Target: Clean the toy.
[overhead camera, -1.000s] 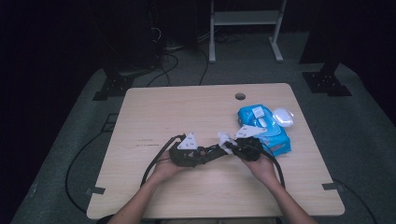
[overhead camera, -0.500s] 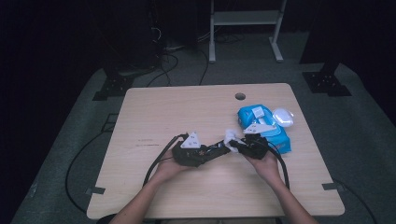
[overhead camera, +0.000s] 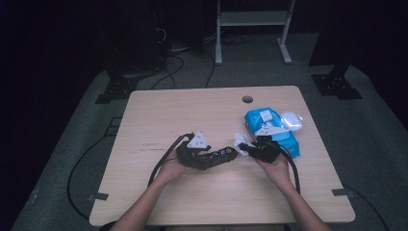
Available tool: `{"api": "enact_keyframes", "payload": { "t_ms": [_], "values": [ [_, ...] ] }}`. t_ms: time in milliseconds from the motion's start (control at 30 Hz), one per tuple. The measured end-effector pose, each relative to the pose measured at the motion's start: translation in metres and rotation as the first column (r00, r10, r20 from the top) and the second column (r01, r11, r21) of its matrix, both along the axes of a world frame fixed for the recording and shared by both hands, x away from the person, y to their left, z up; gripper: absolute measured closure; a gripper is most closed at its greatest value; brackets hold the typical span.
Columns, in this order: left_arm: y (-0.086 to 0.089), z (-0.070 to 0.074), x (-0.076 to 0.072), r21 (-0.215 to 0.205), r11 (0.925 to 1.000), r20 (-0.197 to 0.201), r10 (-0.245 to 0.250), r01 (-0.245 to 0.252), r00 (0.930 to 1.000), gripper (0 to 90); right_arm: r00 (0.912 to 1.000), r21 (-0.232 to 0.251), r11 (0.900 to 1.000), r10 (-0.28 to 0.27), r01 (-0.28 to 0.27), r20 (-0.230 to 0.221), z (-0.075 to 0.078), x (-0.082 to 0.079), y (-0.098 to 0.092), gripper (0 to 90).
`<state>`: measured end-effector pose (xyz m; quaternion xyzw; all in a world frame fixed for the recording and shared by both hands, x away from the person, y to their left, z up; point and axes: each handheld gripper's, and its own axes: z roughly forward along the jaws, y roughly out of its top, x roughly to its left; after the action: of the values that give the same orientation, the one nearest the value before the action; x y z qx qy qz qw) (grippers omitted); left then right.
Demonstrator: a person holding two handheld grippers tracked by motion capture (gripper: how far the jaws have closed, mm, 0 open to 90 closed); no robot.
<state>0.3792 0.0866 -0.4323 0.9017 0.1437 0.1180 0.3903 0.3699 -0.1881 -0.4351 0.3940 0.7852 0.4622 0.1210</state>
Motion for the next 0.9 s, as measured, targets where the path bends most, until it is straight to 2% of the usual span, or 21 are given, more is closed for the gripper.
{"api": "enact_keyframes", "payload": {
  "t_ms": [100,267,367,433,500,600,667,800,900],
  "values": [
    [-0.014,0.003,0.005,0.031,0.9995,-0.016,-0.007,0.008,0.9999,45.3,1.0000,0.001,1.000,-0.003,0.003,0.001,0.000,-0.001,-0.004,81.7],
    [-0.036,0.001,0.010,0.106,0.9942,-0.042,-0.012,0.016,0.9990,45.9,0.9999,0.008,1.000,0.010,-0.010,-0.012,-0.005,-0.002,-0.003,81.6],
    [-0.047,-0.002,0.014,0.164,0.9865,-0.065,0.001,0.009,0.9979,47.7,0.9997,0.019,1.000,0.011,-0.011,-0.023,-0.008,-0.001,-0.001,81.6],
    [-0.052,-0.002,0.016,0.183,0.9830,-0.092,0.001,0.016,0.9957,50.2,0.9993,0.034,0.999,0.011,-0.010,-0.035,-0.010,0.002,0.000,81.6],
    [-0.056,-0.002,0.015,0.208,0.9782,-0.080,0.010,0.006,0.9968,55.8,0.9987,0.039,0.999,0.019,-0.017,-0.047,-0.013,0.005,0.002,81.7],
    [-0.056,0.001,0.018,0.209,0.9778,-0.099,0.003,0.018,0.9951,58.7,0.9979,0.049,0.999,0.025,-0.022,-0.060,-0.015,0.006,0.006,81.7],
    [-0.053,0.002,0.017,0.185,0.9822,-0.094,-0.013,0.030,0.9955,58.9,0.9976,0.062,0.998,0.031,-0.027,-0.061,-0.015,0.007,0.004,81.7],
    [-0.046,0.009,0.009,0.131,0.9903,-0.046,-0.041,0.046,0.9981,59.0,0.9953,0.152,0.987,0.067,-0.056,-0.070,-0.008,0.005,-0.002,81.7],
    [-0.040,0.019,0.003,0.081,0.9955,-0.009,-0.048,0.049,0.9988,59.0,0.9950,0.217,0.973,0.092,-0.082,-0.039,0.006,0.000,-0.004,81.7]
  ]
}}
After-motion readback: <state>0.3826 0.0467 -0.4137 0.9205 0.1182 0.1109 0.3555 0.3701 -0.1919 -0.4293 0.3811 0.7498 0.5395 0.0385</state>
